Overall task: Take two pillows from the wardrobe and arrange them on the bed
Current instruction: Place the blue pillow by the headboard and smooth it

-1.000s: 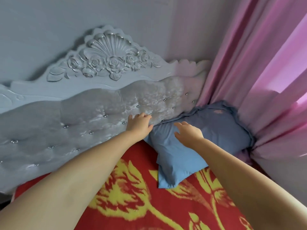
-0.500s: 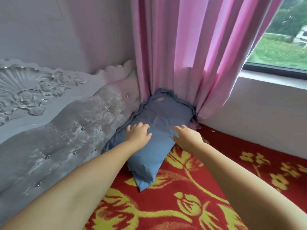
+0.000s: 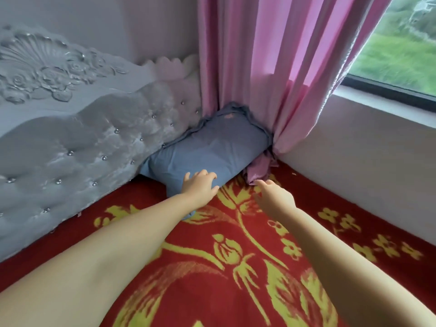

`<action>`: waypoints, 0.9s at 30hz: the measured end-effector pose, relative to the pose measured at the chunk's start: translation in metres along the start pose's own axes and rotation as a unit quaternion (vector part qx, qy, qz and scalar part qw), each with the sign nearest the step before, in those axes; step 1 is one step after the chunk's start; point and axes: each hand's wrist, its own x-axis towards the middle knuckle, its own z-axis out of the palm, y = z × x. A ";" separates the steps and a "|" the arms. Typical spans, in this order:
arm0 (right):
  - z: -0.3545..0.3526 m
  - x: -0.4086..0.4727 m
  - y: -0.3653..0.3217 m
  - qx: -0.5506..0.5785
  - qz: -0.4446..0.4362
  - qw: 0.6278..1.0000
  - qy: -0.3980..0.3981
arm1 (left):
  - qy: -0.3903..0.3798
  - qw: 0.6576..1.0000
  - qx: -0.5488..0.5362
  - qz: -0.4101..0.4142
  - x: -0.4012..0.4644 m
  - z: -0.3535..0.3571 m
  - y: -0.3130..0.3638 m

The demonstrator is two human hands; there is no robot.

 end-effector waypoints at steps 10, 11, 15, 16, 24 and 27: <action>0.032 0.011 -0.134 -0.020 -0.150 0.988 -0.036 | 0.049 0.994 0.002 -0.099 -0.074 -0.017 -0.095; 0.034 0.008 -0.156 -0.024 -0.159 0.986 -0.033 | 0.062 0.992 0.007 -0.108 -0.088 -0.022 -0.115; 0.054 -0.026 -0.268 -0.023 -0.209 0.977 -0.026 | 0.100 0.983 0.010 -0.155 -0.158 -0.039 -0.213; 0.064 -0.039 -0.298 -0.024 -0.221 0.975 -0.020 | 0.108 0.981 0.015 -0.159 -0.179 -0.041 -0.240; 0.128 -0.151 -0.497 -0.047 -0.193 0.980 0.025 | 0.162 0.982 0.017 -0.099 -0.349 -0.060 -0.419; 0.125 -0.178 -0.547 -0.058 -0.185 0.981 0.008 | 0.152 0.983 0.004 -0.100 -0.389 -0.075 -0.457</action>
